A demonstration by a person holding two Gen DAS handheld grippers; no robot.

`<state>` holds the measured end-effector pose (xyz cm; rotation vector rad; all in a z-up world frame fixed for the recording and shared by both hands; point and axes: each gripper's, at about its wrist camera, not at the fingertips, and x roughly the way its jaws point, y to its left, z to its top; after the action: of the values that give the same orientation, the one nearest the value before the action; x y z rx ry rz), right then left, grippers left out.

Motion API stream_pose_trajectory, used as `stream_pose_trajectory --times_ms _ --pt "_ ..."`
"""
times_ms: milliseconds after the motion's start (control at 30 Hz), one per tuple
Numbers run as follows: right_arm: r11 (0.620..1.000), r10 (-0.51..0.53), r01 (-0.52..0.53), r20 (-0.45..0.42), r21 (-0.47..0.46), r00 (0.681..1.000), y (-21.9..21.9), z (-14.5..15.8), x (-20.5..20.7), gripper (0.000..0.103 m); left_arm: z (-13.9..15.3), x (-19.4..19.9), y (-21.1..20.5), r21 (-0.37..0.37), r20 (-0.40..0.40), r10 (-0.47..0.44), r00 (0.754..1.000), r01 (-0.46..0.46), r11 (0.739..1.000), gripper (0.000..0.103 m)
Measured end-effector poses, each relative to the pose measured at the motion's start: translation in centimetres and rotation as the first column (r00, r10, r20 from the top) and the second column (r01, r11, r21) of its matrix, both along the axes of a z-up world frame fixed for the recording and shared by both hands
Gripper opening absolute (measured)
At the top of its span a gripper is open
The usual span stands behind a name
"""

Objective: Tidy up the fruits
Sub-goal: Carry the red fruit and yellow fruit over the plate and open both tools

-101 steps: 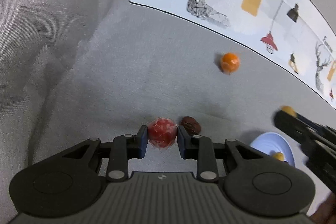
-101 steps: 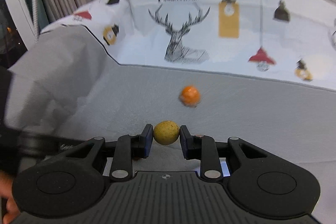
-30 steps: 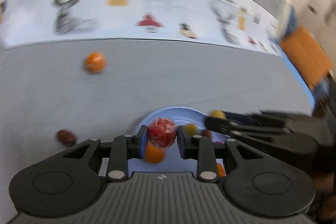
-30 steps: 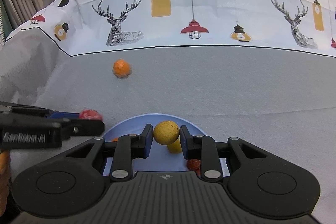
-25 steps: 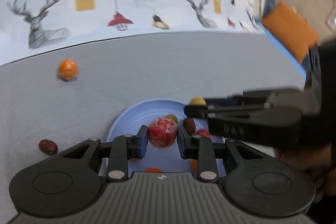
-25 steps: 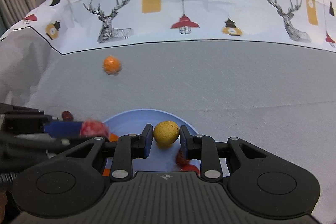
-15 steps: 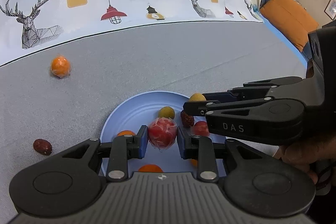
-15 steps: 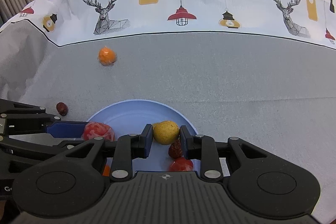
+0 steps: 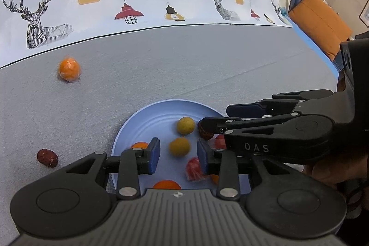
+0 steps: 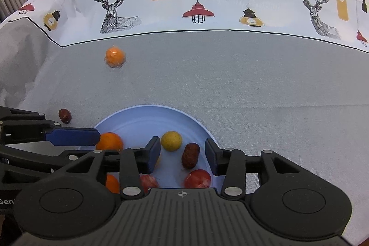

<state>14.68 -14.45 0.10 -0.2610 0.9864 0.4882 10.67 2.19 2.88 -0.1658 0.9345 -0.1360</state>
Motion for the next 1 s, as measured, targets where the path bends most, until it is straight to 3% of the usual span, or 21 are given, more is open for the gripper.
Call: stream_pose_trajectory --times_ms 1000 --pt "1.0 -0.017 0.017 0.017 -0.005 1.0 0.48 0.25 -0.13 0.046 0.27 -0.41 0.15 -0.001 0.009 0.046 0.999 -0.046 0.999 0.039"
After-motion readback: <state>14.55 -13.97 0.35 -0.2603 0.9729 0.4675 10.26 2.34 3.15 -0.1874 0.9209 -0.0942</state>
